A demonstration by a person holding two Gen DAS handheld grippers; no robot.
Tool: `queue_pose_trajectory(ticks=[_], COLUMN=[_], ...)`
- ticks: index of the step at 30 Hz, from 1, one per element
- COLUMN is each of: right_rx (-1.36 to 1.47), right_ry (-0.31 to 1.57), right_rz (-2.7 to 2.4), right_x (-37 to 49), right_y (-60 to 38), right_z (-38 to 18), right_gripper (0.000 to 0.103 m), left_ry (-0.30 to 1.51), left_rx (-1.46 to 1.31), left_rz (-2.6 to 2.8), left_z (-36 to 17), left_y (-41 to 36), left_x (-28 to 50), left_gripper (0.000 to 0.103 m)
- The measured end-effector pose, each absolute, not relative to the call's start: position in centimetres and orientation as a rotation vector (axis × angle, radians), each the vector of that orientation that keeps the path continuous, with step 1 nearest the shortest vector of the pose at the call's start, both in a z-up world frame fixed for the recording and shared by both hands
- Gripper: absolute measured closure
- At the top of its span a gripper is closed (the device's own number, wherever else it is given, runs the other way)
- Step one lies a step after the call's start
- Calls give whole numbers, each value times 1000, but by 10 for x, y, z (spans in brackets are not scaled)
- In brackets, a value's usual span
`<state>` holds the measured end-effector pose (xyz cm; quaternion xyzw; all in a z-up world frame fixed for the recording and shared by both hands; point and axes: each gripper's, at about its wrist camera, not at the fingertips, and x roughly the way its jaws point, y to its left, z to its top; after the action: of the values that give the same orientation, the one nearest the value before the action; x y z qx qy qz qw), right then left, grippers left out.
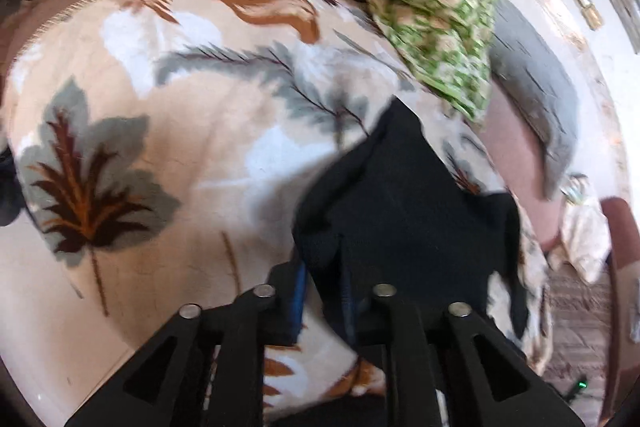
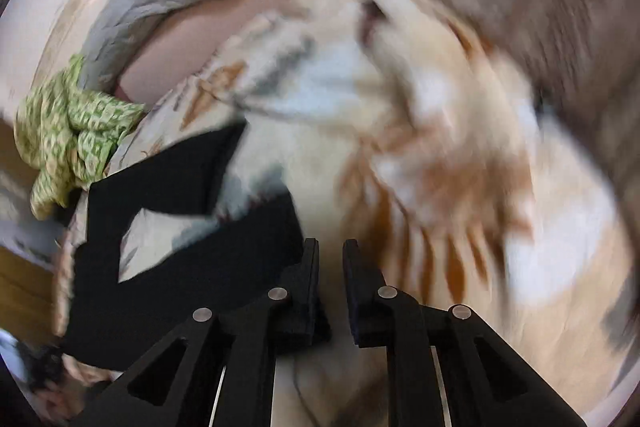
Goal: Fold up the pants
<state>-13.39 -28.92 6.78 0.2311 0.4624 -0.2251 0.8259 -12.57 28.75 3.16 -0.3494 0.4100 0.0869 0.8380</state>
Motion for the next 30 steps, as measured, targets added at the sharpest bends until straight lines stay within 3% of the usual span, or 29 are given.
queue_pose_trajectory(ticks=[2, 4, 8, 10, 14, 15, 16, 20, 26, 30], right_rx=[483, 596, 693, 753, 817, 796, 795, 833, 952, 1143], right_ry=[924, 893, 973, 1052, 1050, 1061, 1061, 936, 673, 545], right_rz=[-345, -145, -82, -109, -136, -103, -64, 60, 218, 243], right_x=[-115, -92, -48, -32, -30, -26, -27, -41, -110, -142], right_y=[-276, -267, -259, -263, -267, -264, -260, -246, -222, -223], right_z=[75, 71, 38, 14, -3, -3, -3, 25, 87, 91], right_gripper=[71, 62, 61, 61, 64, 70, 102, 101, 101, 101], left_ry=[794, 709, 615, 630, 683, 694, 707, 818, 783, 790], left_rx=[-702, -661, -661, -672, -679, -684, -680, -641, -596, -609], left_rz=[271, 298, 165, 55, -41, -51, -55, -21, -35, -32], left_z=[51, 70, 94, 95, 82, 77, 70, 41, 54, 49], left_y=[285, 277, 243, 219, 173, 167, 161, 146, 139, 140], left_x=[-136, -148, -155, -147, -138, -138, -136, -131, -121, -117], left_gripper=[74, 73, 60, 59, 59, 59, 59, 61, 58, 58])
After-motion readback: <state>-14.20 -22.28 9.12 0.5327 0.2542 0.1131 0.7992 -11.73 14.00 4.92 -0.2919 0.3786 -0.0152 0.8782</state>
